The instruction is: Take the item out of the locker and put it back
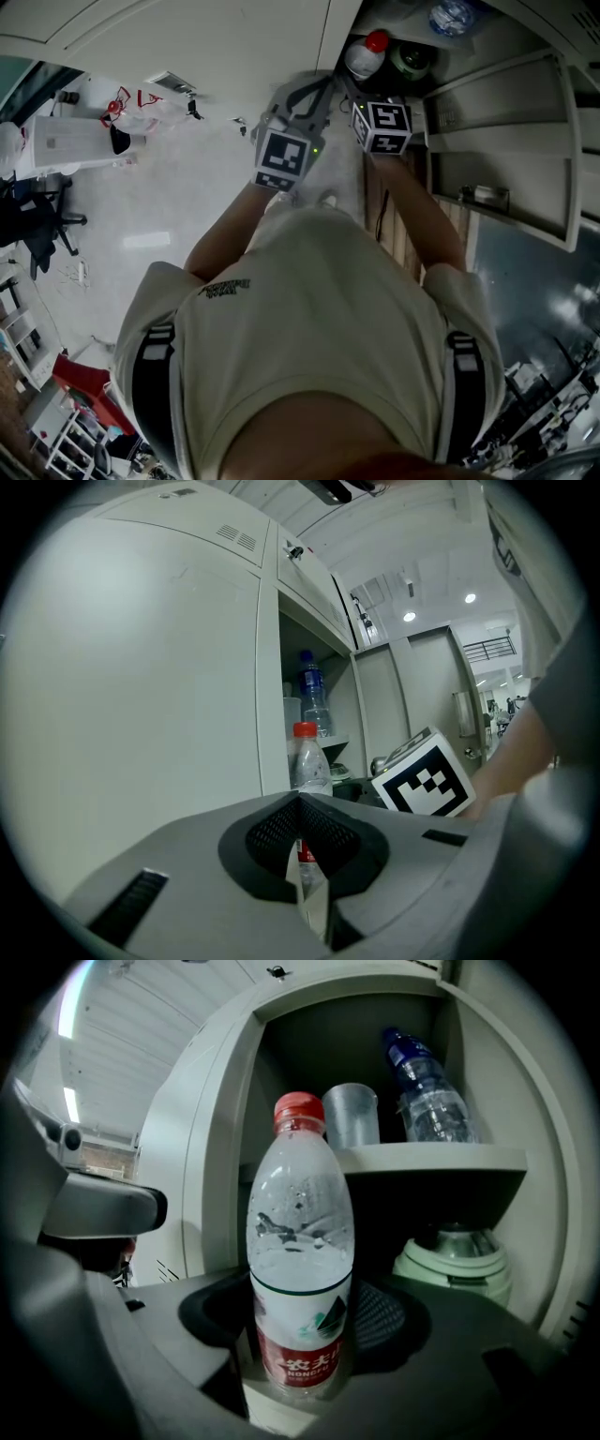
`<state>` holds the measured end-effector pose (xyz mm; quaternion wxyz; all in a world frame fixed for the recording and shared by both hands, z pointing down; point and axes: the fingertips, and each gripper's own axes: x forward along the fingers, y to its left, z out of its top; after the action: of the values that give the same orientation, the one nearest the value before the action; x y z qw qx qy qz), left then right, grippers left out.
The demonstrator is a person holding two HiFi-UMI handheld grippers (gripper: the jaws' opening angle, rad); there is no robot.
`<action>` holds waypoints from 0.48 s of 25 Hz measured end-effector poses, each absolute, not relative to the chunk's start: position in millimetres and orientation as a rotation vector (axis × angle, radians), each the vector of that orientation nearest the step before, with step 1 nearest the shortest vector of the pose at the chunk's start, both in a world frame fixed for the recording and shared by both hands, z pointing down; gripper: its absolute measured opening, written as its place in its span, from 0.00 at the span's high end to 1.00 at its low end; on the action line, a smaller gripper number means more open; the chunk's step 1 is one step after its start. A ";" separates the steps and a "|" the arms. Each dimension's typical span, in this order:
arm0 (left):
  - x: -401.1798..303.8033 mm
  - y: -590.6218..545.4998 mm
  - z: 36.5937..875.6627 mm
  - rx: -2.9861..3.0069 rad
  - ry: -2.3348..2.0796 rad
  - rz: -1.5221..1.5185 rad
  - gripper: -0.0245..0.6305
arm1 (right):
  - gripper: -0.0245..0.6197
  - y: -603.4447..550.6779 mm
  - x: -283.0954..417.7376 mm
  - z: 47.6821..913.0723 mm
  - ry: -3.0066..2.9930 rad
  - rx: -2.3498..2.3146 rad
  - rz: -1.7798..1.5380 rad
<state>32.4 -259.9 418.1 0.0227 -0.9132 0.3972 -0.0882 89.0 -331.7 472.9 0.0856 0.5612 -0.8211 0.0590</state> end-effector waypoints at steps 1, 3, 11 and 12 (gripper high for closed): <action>31.8 -259.6 417.4 -2.829 1.234 -0.272 0.94 | 0.49 -330.3 88.7 469.2 -2.454 1.675 0.166; 30.9 -258.9 414.2 -2.832 1.243 -0.266 0.94 | 0.49 -327.0 90.7 460.4 -2.460 1.687 0.158; 22.8 -259.4 385.4 -2.771 1.234 -0.229 0.94 | 0.49 -303.9 101.6 403.6 -2.503 1.717 0.078; 22.8 -258.5 380.4 -2.766 1.227 -0.224 0.94 | 0.49 -299.4 103.2 394.9 -2.515 1.719 0.065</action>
<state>22.8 -258.5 380.4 0.0536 -0.9103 0.4038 -0.0736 103.2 -299.4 394.9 0.0472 0.5635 -0.8245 0.0212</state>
